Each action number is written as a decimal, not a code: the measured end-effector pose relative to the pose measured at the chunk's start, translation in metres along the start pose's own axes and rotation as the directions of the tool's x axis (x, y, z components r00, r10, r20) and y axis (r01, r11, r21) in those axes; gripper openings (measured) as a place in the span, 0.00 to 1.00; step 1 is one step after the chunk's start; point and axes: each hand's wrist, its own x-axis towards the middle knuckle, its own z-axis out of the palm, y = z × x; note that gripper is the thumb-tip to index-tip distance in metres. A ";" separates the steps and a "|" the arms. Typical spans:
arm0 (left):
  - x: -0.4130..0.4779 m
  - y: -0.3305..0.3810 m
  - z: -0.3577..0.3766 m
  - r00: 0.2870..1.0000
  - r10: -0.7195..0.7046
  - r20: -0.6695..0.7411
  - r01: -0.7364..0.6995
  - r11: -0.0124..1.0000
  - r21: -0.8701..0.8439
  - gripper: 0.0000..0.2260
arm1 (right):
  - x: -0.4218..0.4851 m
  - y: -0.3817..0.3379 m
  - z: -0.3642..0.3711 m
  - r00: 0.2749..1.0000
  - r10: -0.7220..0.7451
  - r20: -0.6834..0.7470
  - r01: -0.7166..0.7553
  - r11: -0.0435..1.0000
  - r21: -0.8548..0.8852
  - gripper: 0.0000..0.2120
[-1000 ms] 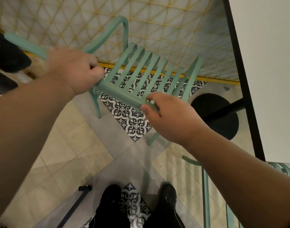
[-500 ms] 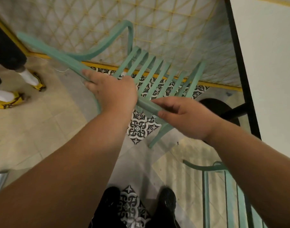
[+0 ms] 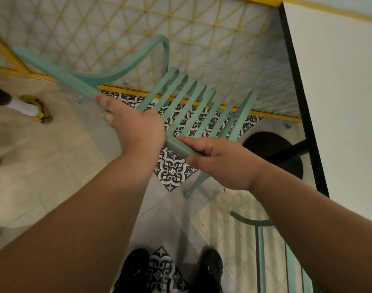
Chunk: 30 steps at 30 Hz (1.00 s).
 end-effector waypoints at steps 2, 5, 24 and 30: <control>0.008 -0.003 -0.003 1.000 0.020 0.013 -0.020 1.000 0.020 0.41 | 0.002 -0.005 0.005 1.000 -0.006 -0.010 0.006 1.000 0.028 0.24; 0.021 -0.004 -0.008 0.998 0.053 0.039 -0.055 0.996 0.068 0.41 | 0.008 -0.013 0.016 0.999 -0.003 -0.036 0.005 0.998 0.061 0.24; 0.100 -0.006 -0.019 0.965 0.141 0.221 -0.197 0.946 0.258 0.43 | 0.039 -0.061 0.058 0.978 0.084 -0.192 -0.037 0.971 0.234 0.26; 0.122 0.002 -0.020 0.941 0.122 0.315 -0.217 0.933 0.287 0.47 | 0.051 -0.076 0.066 0.963 0.116 -0.242 -0.045 0.959 0.281 0.26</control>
